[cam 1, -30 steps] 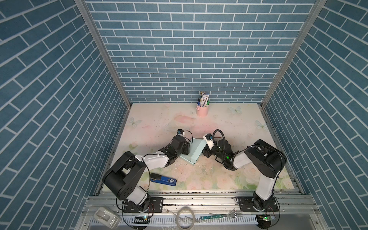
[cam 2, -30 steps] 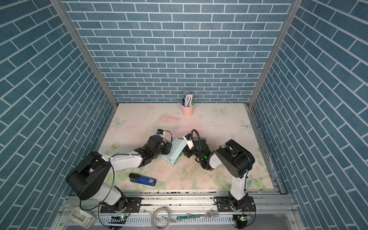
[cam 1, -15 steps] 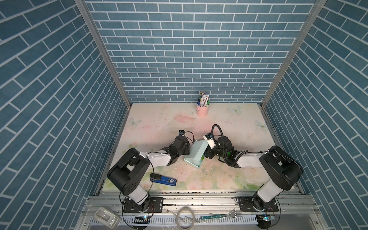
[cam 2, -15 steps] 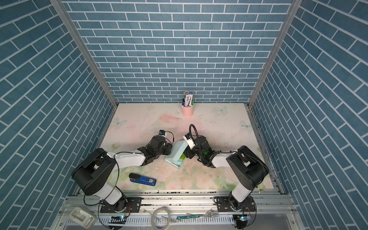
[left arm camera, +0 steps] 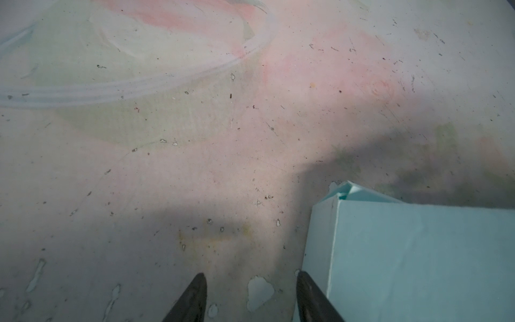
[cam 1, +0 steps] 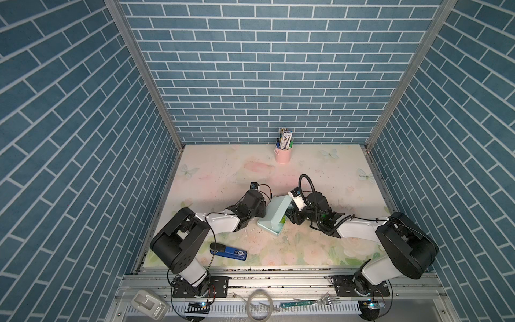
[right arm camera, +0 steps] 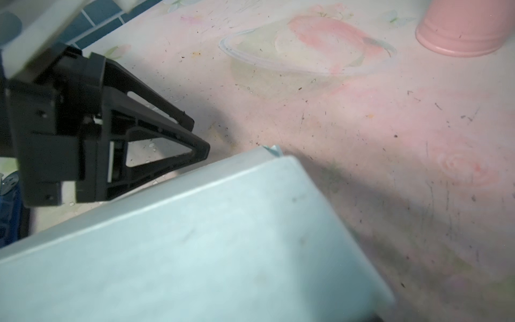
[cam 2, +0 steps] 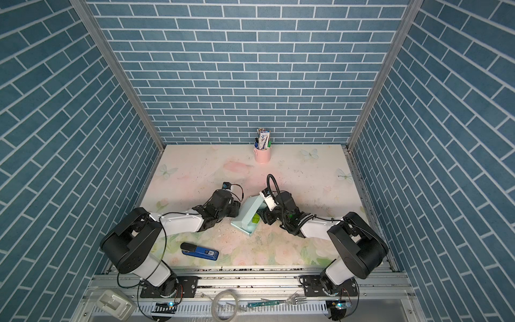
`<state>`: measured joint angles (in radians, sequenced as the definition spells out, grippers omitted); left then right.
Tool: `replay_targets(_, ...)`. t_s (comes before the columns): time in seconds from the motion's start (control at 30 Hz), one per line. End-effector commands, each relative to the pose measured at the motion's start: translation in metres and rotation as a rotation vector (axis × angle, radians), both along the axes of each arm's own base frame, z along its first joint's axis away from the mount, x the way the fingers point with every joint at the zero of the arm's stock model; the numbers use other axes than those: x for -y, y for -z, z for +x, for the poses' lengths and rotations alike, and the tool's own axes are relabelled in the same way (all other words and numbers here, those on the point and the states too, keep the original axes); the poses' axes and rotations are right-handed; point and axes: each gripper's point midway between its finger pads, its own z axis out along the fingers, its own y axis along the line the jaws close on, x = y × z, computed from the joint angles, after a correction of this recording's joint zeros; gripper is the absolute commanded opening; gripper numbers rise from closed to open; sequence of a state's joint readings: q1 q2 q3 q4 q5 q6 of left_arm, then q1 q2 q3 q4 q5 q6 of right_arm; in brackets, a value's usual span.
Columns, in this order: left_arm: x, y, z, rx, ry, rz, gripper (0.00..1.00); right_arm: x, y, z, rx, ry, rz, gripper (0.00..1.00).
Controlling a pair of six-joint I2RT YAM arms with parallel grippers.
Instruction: Fold the paper box
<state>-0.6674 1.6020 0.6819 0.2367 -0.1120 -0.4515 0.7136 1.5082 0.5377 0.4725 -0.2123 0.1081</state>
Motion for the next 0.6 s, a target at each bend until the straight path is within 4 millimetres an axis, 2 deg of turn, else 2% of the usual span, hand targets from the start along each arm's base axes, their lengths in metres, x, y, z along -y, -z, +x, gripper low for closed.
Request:
replay_targets(0.0,0.004,-0.017,0.008,0.033,-0.005,-0.002,0.54,0.012,0.004,-0.007,-0.036,0.042,-0.018,0.64)
replay_targets(0.17,0.005,-0.029,0.008,0.041,-0.003,-0.009,0.54,0.030,0.010,-0.010,-0.090,0.124,-0.075,0.61)
replay_targets(0.37,0.007,-0.057,0.007,0.084,0.003,-0.023,0.54,0.050,0.004,-0.014,-0.144,0.261,-0.042,0.57)
replay_targets(0.57,0.029,-0.082,0.000,0.140,0.067,-0.010,0.55,0.068,-0.001,-0.011,-0.226,0.405,0.038,0.56)
